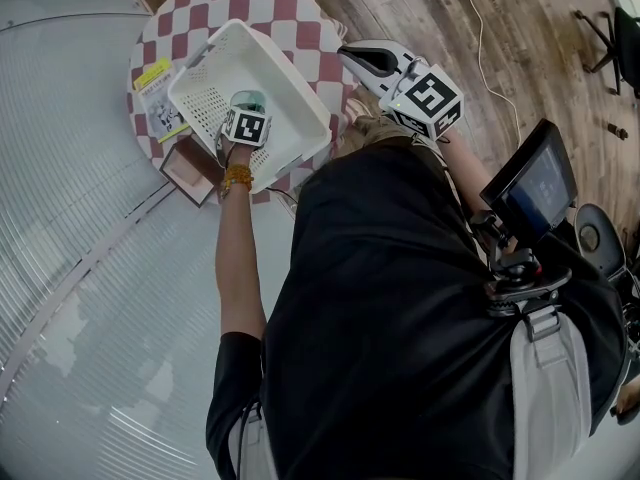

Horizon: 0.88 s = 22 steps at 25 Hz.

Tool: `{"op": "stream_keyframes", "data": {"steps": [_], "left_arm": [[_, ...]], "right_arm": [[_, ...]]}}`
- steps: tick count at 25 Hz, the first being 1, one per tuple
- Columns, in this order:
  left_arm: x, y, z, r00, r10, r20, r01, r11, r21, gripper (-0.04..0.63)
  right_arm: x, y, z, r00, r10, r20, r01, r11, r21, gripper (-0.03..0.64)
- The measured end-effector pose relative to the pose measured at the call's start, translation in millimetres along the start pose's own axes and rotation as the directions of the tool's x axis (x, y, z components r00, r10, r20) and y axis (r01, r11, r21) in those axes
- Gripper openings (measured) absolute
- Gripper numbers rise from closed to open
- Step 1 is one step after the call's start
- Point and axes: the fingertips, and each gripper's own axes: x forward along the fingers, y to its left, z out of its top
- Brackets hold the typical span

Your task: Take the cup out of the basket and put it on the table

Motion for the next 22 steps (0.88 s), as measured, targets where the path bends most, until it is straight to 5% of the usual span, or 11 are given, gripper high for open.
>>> {"op": "stream_keyframes", "data": {"steps": [22], "left_arm": [[-35.2, 3.2, 14.4, 0.995, 0.049, 0.087, -0.045, 0.998, -0.051, 0.025]], "right_arm": [[8.7, 6.5, 2.3, 0.999, 0.048, -0.005, -0.048, 0.999, -0.019, 0.012]]}}
